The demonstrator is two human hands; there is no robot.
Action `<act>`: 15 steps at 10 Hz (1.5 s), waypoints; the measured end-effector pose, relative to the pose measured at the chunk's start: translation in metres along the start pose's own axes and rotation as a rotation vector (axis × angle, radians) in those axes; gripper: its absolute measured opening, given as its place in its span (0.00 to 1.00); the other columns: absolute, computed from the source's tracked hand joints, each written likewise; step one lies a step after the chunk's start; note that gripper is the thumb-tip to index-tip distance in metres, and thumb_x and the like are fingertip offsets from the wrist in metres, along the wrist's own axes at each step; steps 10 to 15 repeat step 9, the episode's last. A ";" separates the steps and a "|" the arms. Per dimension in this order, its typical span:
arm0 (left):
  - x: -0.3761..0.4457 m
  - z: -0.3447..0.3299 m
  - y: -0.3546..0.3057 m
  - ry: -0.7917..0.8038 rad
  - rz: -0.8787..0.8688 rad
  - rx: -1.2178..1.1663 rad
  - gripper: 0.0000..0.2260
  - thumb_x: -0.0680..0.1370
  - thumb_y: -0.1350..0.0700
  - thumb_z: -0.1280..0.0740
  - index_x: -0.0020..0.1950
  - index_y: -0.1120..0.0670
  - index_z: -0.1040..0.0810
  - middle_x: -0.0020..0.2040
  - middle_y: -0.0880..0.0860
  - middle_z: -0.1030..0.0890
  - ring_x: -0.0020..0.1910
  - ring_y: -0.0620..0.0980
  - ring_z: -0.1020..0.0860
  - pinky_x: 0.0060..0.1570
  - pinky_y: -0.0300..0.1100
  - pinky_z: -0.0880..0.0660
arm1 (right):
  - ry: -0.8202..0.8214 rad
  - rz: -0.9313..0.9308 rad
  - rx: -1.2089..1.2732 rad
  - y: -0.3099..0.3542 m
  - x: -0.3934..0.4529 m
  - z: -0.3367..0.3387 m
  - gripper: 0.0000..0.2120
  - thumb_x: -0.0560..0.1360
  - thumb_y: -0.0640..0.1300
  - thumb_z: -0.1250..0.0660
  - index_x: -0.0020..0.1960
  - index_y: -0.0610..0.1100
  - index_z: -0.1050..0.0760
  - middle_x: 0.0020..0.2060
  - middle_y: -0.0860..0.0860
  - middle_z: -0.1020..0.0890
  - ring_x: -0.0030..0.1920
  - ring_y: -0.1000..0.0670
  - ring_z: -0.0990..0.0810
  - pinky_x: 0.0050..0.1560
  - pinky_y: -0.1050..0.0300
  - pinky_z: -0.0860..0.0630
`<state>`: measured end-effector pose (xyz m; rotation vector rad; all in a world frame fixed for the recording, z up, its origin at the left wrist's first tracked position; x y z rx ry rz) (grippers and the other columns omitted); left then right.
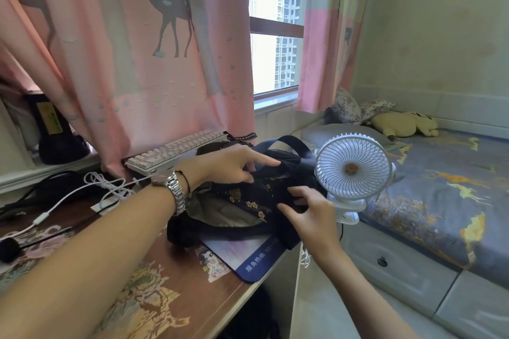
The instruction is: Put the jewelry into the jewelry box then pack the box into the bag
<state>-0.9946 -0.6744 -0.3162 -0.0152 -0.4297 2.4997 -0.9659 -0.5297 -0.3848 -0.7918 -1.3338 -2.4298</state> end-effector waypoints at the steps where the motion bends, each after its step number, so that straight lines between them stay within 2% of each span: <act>1: -0.005 -0.010 0.002 -0.021 -0.004 -0.010 0.30 0.73 0.67 0.32 0.67 0.39 0.30 0.57 0.54 0.20 0.49 0.48 0.22 0.50 0.45 0.22 | -0.014 0.053 -0.139 0.012 0.009 0.026 0.10 0.67 0.44 0.24 0.47 0.48 0.20 0.40 0.53 0.19 0.39 0.54 0.22 0.41 0.57 0.24; 2: -0.012 -0.024 -0.003 -0.064 -0.025 0.022 0.26 0.72 0.68 0.34 0.59 0.38 0.30 0.57 0.53 0.19 0.48 0.43 0.21 0.47 0.46 0.21 | 0.070 0.033 -0.289 0.017 0.023 0.036 0.09 0.68 0.46 0.26 0.47 0.48 0.19 0.41 0.53 0.18 0.40 0.53 0.22 0.40 0.58 0.28; 3: -0.021 -0.036 -0.007 -0.078 -0.014 0.071 0.24 0.72 0.66 0.36 0.57 0.40 0.34 0.59 0.49 0.20 0.49 0.42 0.21 0.48 0.51 0.22 | 0.216 -0.013 -0.362 0.019 0.030 0.034 0.10 0.67 0.47 0.27 0.48 0.49 0.19 0.43 0.53 0.17 0.44 0.50 0.19 0.45 0.53 0.22; 4: -0.032 -0.036 -0.013 -0.043 -0.016 0.098 0.26 0.74 0.58 0.33 0.66 0.38 0.36 0.62 0.45 0.22 0.54 0.41 0.23 0.53 0.46 0.24 | 0.290 -0.016 -0.423 0.026 0.035 0.034 0.11 0.68 0.48 0.28 0.50 0.51 0.20 0.44 0.54 0.17 0.48 0.50 0.20 0.48 0.53 0.22; 5: -0.048 -0.008 -0.021 -0.108 0.000 0.151 0.23 0.74 0.47 0.33 0.67 0.38 0.35 0.56 0.45 0.21 0.50 0.42 0.24 0.53 0.43 0.25 | 0.322 0.037 -0.478 0.044 0.041 0.038 0.10 0.68 0.49 0.29 0.50 0.52 0.20 0.46 0.54 0.17 0.49 0.50 0.20 0.47 0.56 0.25; 6: -0.068 0.038 -0.027 -0.239 0.025 0.277 0.18 0.74 0.43 0.34 0.64 0.40 0.28 0.56 0.45 0.21 0.51 0.44 0.24 0.54 0.44 0.27 | 0.295 0.125 -0.531 0.072 0.054 0.048 0.10 0.69 0.49 0.29 0.50 0.51 0.20 0.47 0.52 0.17 0.48 0.49 0.20 0.46 0.54 0.24; 8: -0.101 0.114 -0.041 -0.364 0.075 0.588 0.15 0.74 0.46 0.34 0.60 0.45 0.23 0.58 0.44 0.20 0.56 0.46 0.26 0.54 0.44 0.29 | 0.196 0.271 -0.612 0.135 0.080 0.077 0.11 0.70 0.50 0.28 0.52 0.52 0.20 0.48 0.53 0.16 0.45 0.50 0.21 0.43 0.59 0.31; 9: -0.111 0.138 -0.041 -0.384 0.143 0.702 0.15 0.74 0.45 0.35 0.61 0.44 0.25 0.59 0.44 0.21 0.58 0.45 0.27 0.54 0.43 0.32 | 0.165 0.307 -0.657 0.155 0.089 0.090 0.13 0.71 0.50 0.29 0.55 0.52 0.21 0.52 0.53 0.17 0.50 0.49 0.19 0.50 0.55 0.26; 15: -0.111 0.138 -0.041 -0.384 0.143 0.702 0.15 0.74 0.45 0.35 0.61 0.44 0.25 0.59 0.44 0.21 0.58 0.45 0.27 0.54 0.43 0.32 | 0.165 0.307 -0.657 0.155 0.089 0.090 0.13 0.71 0.50 0.29 0.55 0.52 0.21 0.52 0.53 0.17 0.50 0.49 0.19 0.50 0.55 0.26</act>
Point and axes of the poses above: each hand's wrist, its own x-axis towards the middle knuckle, its own z-axis out of the back of the hand, y = z × x, the point moved 10 cm from there along x, towards the middle knuckle
